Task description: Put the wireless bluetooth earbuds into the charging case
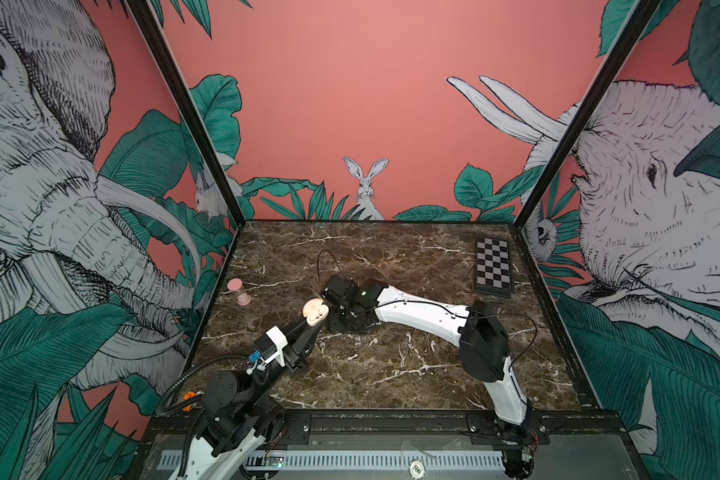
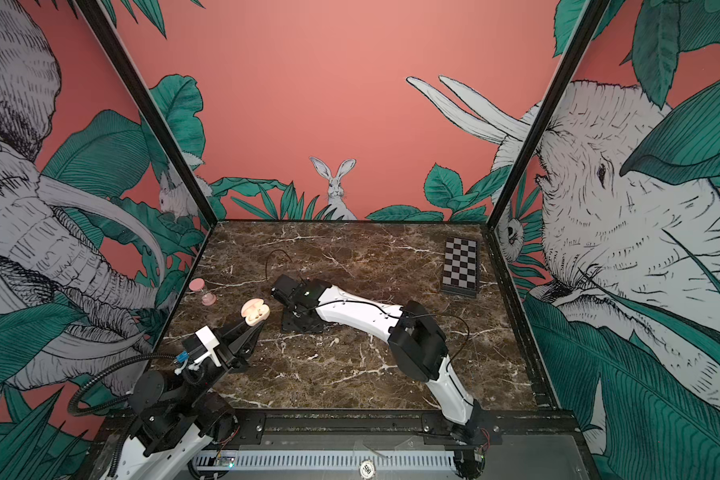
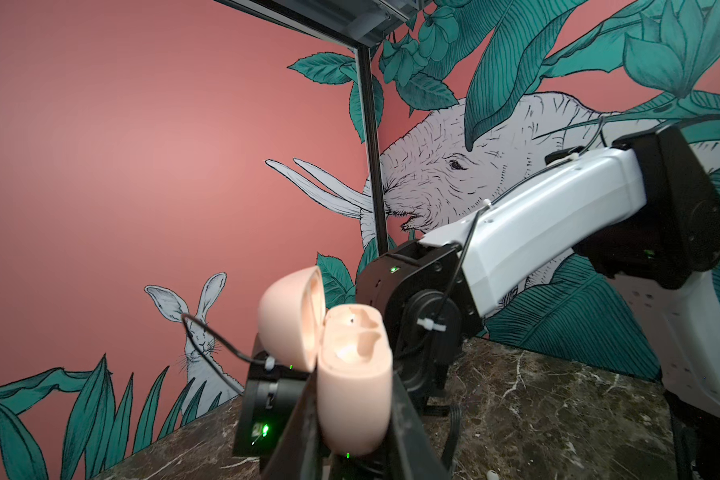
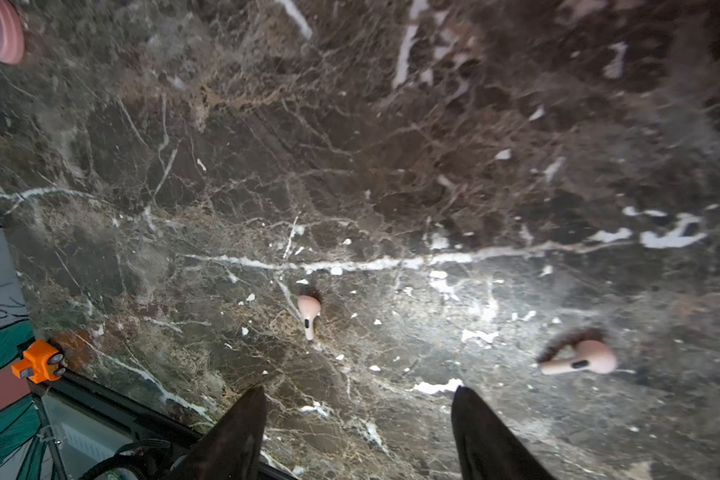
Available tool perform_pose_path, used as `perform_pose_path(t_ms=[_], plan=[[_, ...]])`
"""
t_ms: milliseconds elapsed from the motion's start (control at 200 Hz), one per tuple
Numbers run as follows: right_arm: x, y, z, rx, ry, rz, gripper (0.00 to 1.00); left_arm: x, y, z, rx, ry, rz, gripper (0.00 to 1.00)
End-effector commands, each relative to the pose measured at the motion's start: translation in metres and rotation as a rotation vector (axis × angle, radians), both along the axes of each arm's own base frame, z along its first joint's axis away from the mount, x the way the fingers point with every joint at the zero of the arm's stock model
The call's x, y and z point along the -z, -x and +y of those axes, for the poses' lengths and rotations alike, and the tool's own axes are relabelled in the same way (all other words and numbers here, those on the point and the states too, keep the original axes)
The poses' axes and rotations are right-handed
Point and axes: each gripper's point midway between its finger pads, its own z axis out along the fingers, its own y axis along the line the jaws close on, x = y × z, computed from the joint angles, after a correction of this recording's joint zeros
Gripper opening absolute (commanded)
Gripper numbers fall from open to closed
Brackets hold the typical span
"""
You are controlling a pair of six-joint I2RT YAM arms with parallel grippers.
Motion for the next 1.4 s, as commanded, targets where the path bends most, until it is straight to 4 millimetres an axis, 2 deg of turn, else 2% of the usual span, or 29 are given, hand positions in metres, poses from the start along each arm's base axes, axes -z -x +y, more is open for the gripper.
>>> perform_pose_path(t_ms=[0, 215, 425, 620, 780, 1396], plan=[[0.005, 0.013, 0.011, -0.009, 0.03, 0.026, 0.63, -0.009, 0.01, -0.001, 0.033, -0.008, -0.048, 0.0], [0.022, 0.017, 0.032, -0.038, 0.048, 0.048, 0.53, -0.007, 0.015, -0.006, 0.072, -0.023, -0.048, 0.0], [0.043, 0.018, 0.037, -0.054, 0.098, 0.074, 0.48, -0.004, 0.018, -0.009, 0.094, -0.041, -0.049, 0.0], [0.053, 0.018, 0.039, -0.063, 0.118, 0.074, 0.39, -0.003, 0.02, -0.01, 0.104, -0.05, -0.051, 0.0], [0.062, 0.019, 0.041, -0.07, 0.126, 0.088, 0.38, -0.003, 0.021, -0.01, 0.108, -0.052, -0.052, 0.0], [0.071, 0.015, 0.045, -0.067, 0.13, 0.085, 0.27, 0.0, 0.021, -0.012, 0.115, -0.062, -0.048, 0.0]])
